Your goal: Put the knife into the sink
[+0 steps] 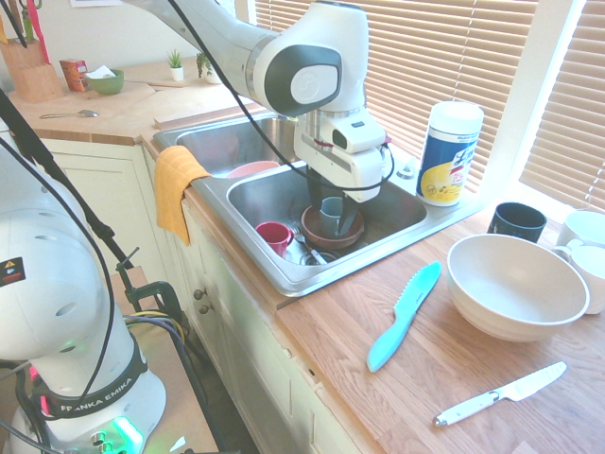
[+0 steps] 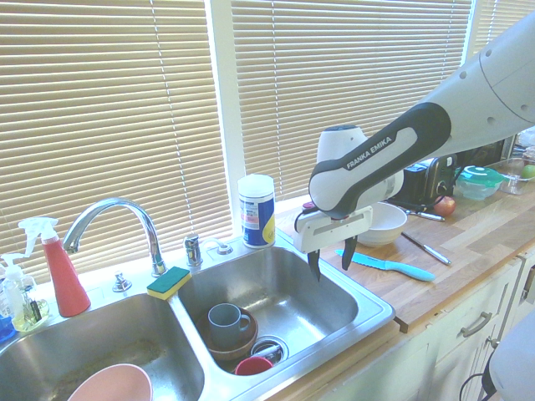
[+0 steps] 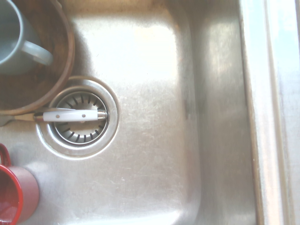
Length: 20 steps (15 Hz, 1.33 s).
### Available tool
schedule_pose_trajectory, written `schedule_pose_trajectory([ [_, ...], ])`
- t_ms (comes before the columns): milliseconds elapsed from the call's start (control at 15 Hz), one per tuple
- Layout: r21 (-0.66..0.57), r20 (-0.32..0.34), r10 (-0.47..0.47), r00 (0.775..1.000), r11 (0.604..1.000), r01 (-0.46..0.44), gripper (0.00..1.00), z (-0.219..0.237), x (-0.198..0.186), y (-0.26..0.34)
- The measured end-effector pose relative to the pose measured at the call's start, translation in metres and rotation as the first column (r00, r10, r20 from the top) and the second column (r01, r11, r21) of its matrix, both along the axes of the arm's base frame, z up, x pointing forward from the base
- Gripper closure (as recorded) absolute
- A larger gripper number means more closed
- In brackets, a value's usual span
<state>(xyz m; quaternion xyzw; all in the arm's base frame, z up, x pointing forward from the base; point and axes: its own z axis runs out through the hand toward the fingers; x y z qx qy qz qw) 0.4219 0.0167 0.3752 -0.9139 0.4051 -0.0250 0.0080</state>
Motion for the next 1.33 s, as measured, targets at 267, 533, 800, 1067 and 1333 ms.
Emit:
schedule_pose_trajectory([
  [267,-0.010,0.006,0.089,0.996,0.996,-0.089,0.00,0.002,0.002,0.000],
  [533,-0.048,-0.040,0.329,0.943,0.942,-0.331,0.00,0.018,-0.003,-0.030],
  [800,-0.065,-0.110,0.474,0.873,0.873,-0.483,0.00,0.024,-0.020,-0.102],
  [1067,-0.062,-0.127,0.460,0.879,0.881,-0.470,0.00,0.011,-0.039,-0.164],
  [1333,-0.051,-0.130,0.440,0.889,0.892,-0.449,0.00,-0.027,-0.039,-0.190],
])
